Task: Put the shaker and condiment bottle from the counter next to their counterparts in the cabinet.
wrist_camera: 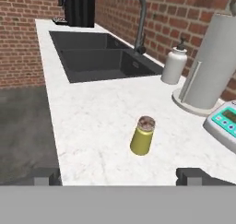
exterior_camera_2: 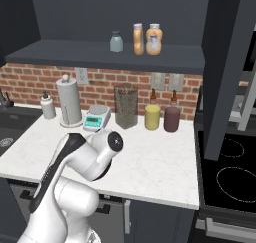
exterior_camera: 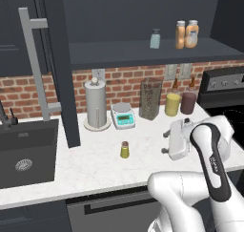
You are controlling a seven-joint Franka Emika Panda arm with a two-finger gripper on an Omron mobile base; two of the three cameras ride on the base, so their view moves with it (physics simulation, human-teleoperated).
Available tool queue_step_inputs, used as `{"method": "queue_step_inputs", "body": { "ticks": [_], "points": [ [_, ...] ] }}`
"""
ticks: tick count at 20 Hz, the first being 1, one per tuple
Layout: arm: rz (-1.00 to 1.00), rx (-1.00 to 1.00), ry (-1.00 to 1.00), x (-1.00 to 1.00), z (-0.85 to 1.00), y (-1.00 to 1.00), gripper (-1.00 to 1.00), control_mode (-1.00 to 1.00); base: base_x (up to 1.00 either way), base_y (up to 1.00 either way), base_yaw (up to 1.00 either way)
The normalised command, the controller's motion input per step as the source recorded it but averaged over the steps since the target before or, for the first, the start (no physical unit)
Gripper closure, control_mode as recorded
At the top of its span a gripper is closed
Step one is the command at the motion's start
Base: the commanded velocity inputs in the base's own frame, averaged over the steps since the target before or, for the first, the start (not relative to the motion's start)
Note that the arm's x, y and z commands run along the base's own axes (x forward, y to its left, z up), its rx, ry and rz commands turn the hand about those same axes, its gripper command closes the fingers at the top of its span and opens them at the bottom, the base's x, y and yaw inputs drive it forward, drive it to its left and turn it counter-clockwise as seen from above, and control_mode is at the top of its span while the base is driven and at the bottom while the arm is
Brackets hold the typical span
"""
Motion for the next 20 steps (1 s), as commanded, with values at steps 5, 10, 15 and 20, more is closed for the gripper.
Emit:
{"method": "queue_step_inputs", "body": {
  "ticks": [5,10,15,20],
  "points": [
    [0.17,0.00,-0.35,-0.20,-0.41,0.43,-1.00,-1.00,0.00,0.00,0.00],
    [0.09,0.01,-0.15,-0.04,-0.28,0.28,-1.00,-1.00,0.00,0.00,0.00],
    [0.05,0.02,-0.01,0.00,-0.26,0.27,-1.00,-1.00,0.00,0.00,0.00],
    [0.04,0.00,0.00,0.00,-0.29,0.42,-1.00,-1.00,0.00,0.00,0.00]
  ]
}}
